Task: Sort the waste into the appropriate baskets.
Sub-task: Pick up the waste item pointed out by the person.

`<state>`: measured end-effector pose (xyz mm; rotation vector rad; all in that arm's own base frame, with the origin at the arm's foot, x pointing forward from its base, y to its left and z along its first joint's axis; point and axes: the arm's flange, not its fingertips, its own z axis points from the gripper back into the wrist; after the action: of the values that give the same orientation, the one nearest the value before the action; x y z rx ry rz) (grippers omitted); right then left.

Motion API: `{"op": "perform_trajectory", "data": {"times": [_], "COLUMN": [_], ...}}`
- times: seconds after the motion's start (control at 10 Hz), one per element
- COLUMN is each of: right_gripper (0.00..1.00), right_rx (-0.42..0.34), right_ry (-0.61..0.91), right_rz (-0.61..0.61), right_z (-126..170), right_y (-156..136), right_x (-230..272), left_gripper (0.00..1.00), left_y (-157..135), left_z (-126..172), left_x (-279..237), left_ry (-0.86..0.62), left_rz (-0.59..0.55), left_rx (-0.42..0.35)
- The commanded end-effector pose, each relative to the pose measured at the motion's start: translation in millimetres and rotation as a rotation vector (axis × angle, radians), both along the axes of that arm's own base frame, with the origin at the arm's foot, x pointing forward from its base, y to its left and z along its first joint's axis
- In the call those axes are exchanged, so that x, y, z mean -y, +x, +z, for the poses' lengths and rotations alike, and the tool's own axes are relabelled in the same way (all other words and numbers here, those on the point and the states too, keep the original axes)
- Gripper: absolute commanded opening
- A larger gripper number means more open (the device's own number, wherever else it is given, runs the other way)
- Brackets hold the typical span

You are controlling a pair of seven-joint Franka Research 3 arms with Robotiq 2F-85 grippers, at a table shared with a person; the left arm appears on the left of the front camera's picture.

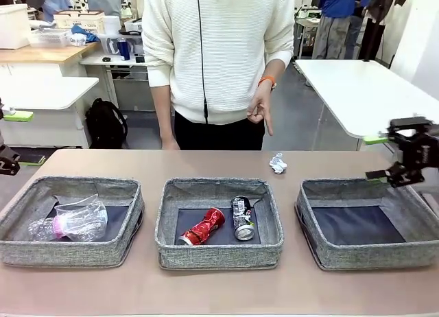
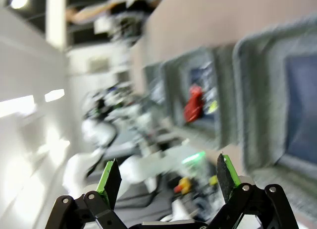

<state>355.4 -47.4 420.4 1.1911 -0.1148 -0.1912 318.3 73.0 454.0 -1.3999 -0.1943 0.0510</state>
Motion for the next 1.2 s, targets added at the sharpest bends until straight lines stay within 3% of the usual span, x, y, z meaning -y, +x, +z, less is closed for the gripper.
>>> {"op": "perform_trajectory", "data": {"times": [0.0,0.2,0.3,0.4,0.5,0.6,0.7,0.8,0.9,1.1], "right_gripper": [1.0,1.0,1.0,1.0,1.0,1.0,1.0,1.0,1.0,1.0], "right_rx": [0.045,0.17,0.245,0.282,0.261,0.316,0.351,0.284,0.321,0.343], "right_ry": [-0.462,-0.85,-0.975,-1.033,-1.036,-0.783,-0.904,-1.156,-1.222,-1.185], "right_rz": [-0.045,-0.025,-0.036,-0.04,-0.109,0.028,0.005,0.079,0.2,0.29], "right_z": [30.6,30.3,24.9,21.6,26.1,36.0,28.2,23.0,17.1,9.1], "right_y": [25.0,60.5,67.4,67.2,59.0,52.5,57.4,53.0,77.6,137.0], "right_x": [-73.3,-142.9,-167.8,-181.9,-171.3,-191.5,-195.5,-208.8,-219.6,-211.2], "left_gripper": [1.0,1.0,1.0,1.0,1.0,1.0,1.0,1.0,1.0,1.0], "left_y": [1.8,1.8,1.8,1.8,1.8,1.8,1.8,1.8,1.8,1.8], "left_z": [2.7,2.7,2.7,2.7,2.7,2.7,2.7,2.7,2.7,2.7], "left_x": [0.5,0.5,0.5,0.5,0.5,0.5,0.5,0.5,0.5,0.5], "left_ry": [-0.02,-0.02,-0.02,-0.02,-0.02,-0.02,-0.02,-0.02,-0.02,-0.02], "left_rz": [0.002,0.002,0.002,0.002,0.002,0.002,0.002,0.002,0.002,0.002], "left_rx": [0.026,0.026,0.026,0.026,0.026,0.026,0.026,0.026,0.026,0.026]}}
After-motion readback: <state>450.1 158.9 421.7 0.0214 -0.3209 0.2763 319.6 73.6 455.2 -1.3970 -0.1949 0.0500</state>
